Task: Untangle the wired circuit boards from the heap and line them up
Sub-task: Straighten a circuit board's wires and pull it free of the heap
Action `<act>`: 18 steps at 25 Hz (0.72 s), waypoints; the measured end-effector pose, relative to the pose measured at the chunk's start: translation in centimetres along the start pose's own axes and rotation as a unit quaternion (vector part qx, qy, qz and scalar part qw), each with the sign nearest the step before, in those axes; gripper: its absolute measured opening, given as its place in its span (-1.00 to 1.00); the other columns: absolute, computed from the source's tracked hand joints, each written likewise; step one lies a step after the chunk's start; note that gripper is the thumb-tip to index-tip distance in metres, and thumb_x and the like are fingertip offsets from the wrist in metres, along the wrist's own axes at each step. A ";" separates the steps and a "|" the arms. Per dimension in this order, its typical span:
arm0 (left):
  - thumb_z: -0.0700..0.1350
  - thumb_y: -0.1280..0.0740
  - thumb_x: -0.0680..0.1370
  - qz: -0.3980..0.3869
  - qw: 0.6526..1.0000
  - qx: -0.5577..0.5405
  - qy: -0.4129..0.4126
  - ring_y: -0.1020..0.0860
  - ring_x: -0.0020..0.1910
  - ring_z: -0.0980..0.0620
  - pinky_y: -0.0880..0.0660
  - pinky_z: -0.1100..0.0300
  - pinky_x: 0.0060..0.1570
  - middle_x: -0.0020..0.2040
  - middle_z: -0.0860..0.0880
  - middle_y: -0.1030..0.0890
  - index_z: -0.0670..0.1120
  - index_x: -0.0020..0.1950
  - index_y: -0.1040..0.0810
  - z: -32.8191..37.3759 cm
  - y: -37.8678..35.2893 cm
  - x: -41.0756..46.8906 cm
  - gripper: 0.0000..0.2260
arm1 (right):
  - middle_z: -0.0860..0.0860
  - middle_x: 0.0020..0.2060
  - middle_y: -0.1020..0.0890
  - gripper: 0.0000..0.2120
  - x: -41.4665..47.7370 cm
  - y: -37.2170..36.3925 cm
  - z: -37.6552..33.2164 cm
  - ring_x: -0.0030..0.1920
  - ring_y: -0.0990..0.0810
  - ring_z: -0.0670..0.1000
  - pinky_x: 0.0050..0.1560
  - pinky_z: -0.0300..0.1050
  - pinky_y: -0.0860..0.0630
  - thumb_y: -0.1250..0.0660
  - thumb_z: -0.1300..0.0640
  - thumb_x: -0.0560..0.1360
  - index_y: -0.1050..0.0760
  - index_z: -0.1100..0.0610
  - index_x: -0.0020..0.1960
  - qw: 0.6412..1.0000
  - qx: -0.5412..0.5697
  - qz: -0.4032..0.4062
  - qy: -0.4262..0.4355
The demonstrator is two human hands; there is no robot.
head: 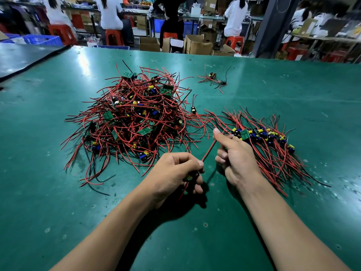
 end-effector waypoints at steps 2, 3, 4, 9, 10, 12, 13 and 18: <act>-0.25 -0.31 0.57 -0.003 1.000 0.000 0.002 -0.54 -0.51 -0.05 -0.47 0.23 -0.44 -0.42 -0.15 -0.55 -0.20 -0.23 -0.55 0.0 0.0 -0.1 -0.83 | -0.10 -0.55 -0.31 -0.77 0.0 -0.1 -0.3 -0.62 -0.17 -0.16 -0.62 -0.31 -0.13 -0.43 0.14 0.53 -0.42 0.14 -0.21 1.000 -0.002 -0.006 -0.015; -0.25 -0.31 0.57 -0.003 1.000 0.000 0.002 -0.54 -0.51 -0.05 -0.47 0.23 -0.43 -0.42 -0.15 -0.55 -0.20 -0.23 -0.56 0.0 0.0 -0.1 -0.83 | -0.09 -0.54 -0.25 -0.76 -0.1 -0.1 -0.4 -0.63 -0.16 -0.16 -0.63 -0.31 -0.12 -0.41 0.12 0.55 -0.43 0.15 -0.23 0.999 0.005 -0.011 -0.036; -0.25 -0.31 0.57 -0.004 1.000 0.000 0.001 -0.54 -0.51 -0.05 -0.47 0.23 -0.43 -0.42 -0.15 -0.55 -0.20 -0.22 -0.56 0.0 0.1 0.0 -0.83 | -0.08 -0.53 -0.22 -0.73 -0.2 -0.2 -0.5 -0.64 -0.15 -0.15 -0.63 -0.31 -0.11 -0.38 0.11 0.56 -0.43 0.15 -0.27 0.997 0.025 -0.016 -0.067; -0.25 -0.33 0.56 -0.008 1.000 0.002 -0.006 -0.54 -0.50 -0.07 -0.47 0.24 -0.44 -0.41 -0.15 -0.55 -0.20 -0.21 -0.58 -0.3 0.1 0.1 -0.84 | -0.07 -0.40 -0.15 -0.69 -0.7 -0.3 -0.5 -0.70 -0.15 -0.14 -0.72 -0.30 -0.12 -0.36 0.17 0.48 -0.33 0.13 -0.37 0.952 0.179 -0.032 -0.247; -0.25 -0.33 0.56 -0.009 1.000 0.001 -0.006 -0.54 -0.49 -0.07 -0.48 0.22 -0.42 -0.41 -0.15 -0.55 -0.19 -0.22 -0.58 -0.4 0.2 0.2 -0.84 | -0.07 -0.36 -0.13 -0.71 -0.8 -0.3 -0.5 -0.71 -0.15 -0.14 -0.73 -0.30 -0.12 -0.37 0.17 0.43 -0.33 0.14 -0.39 0.946 0.189 -0.040 -0.260; -0.25 -0.33 0.56 -0.004 1.000 -0.003 -0.007 -0.54 -0.49 -0.08 -0.49 0.20 -0.41 -0.41 -0.15 -0.55 -0.19 -0.22 -0.59 -0.4 0.2 0.2 -0.84 | -0.08 -0.39 -0.17 -0.73 -0.8 -0.3 -0.7 -0.70 -0.17 -0.15 -0.72 -0.33 -0.13 -0.39 0.14 0.38 -0.37 0.15 -0.40 0.946 0.186 -0.057 -0.259; -0.25 -0.33 0.56 0.003 1.000 -0.008 -0.008 -0.55 -0.49 -0.08 -0.49 0.20 -0.42 -0.41 -0.15 -0.55 -0.19 -0.22 -0.59 -0.4 0.3 0.2 -0.84 | -0.08 -0.44 -0.21 -0.74 -0.8 -0.3 -0.7 -0.68 -0.18 -0.16 -0.70 -0.35 -0.14 -0.41 0.10 0.39 -0.40 0.16 -0.38 0.951 0.173 -0.065 -0.248; -0.24 -0.29 0.59 0.055 0.997 -0.044 -0.015 -0.55 -0.48 -0.06 -0.49 0.22 -0.45 -0.40 -0.13 -0.55 -0.22 -0.12 -0.58 -0.5 0.7 0.5 -0.87 | -0.04 -0.38 -0.44 -0.66 -1.7 -1.0 0.1 -0.52 -0.35 -0.15 -0.53 -0.31 -0.35 -0.49 -0.08 0.35 -0.62 0.20 -0.11 0.975 -0.051 -0.163 -0.144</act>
Point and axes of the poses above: each hand's wrist, its own x-axis towards the middle knuckle, its own y-axis out of the back of the hand, z = x × y, the point moved 3 cm from there along x, towards the middle knuckle
